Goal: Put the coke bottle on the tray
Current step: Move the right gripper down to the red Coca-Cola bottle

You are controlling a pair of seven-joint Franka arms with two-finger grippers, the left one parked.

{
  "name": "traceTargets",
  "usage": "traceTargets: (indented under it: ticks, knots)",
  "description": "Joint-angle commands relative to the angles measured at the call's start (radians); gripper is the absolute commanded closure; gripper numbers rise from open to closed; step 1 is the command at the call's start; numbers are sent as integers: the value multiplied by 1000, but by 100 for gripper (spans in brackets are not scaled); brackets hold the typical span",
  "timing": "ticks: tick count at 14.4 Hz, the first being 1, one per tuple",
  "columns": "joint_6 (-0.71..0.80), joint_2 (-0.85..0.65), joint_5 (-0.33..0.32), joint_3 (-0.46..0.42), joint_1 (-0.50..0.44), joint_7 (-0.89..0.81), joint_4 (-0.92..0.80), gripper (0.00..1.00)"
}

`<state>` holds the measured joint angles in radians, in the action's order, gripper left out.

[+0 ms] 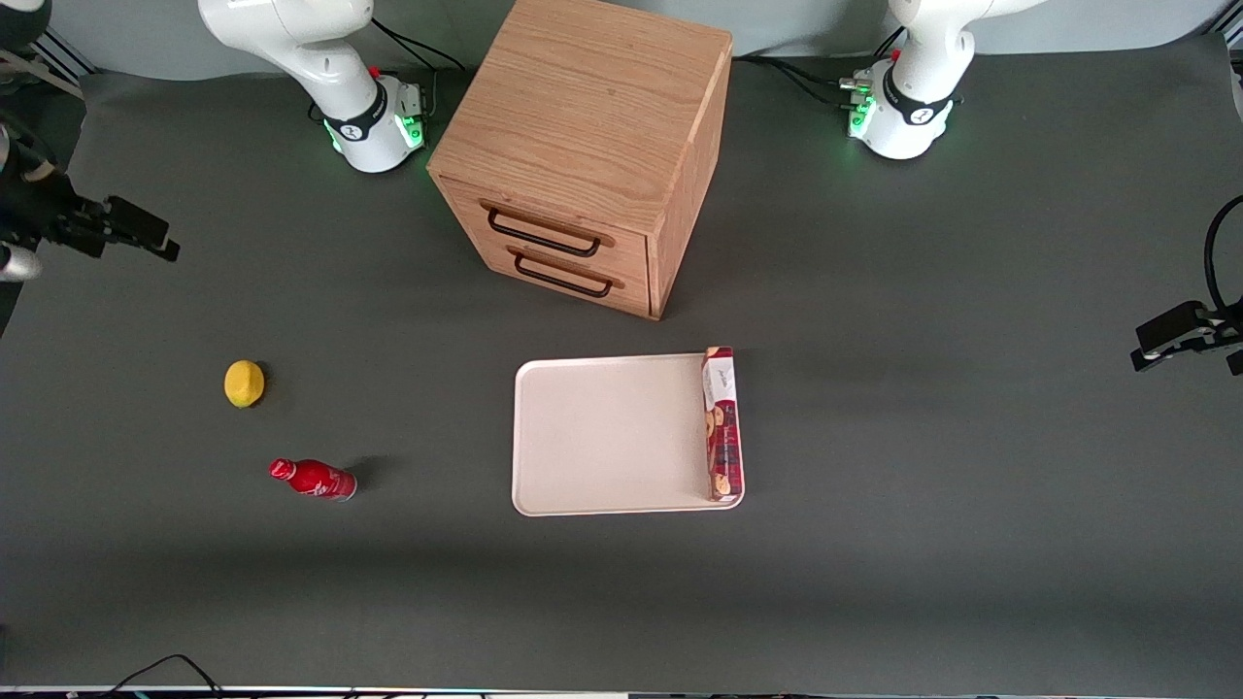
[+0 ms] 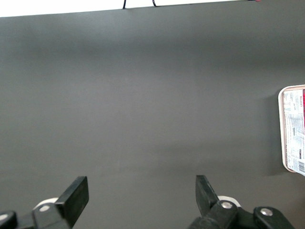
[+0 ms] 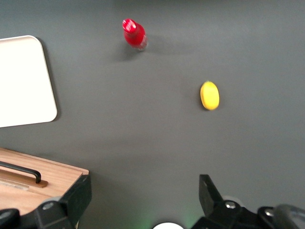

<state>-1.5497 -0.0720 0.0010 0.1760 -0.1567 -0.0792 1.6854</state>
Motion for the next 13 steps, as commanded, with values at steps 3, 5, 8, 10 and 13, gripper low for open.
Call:
traceTargets:
  ticks: [3,5,8,10,13]
  knots:
    - [-140,337,-16,-1,-20,19,-170,0]
    - [-260,423,-15,-1,-11,76,-167,0]
    - [-386,509,-6,-1,-6,81,-165,0]
    - [-469,558,1,0,-4,79,-161,0]
    - [-573,592,10,-1,-4,67,-121,0]
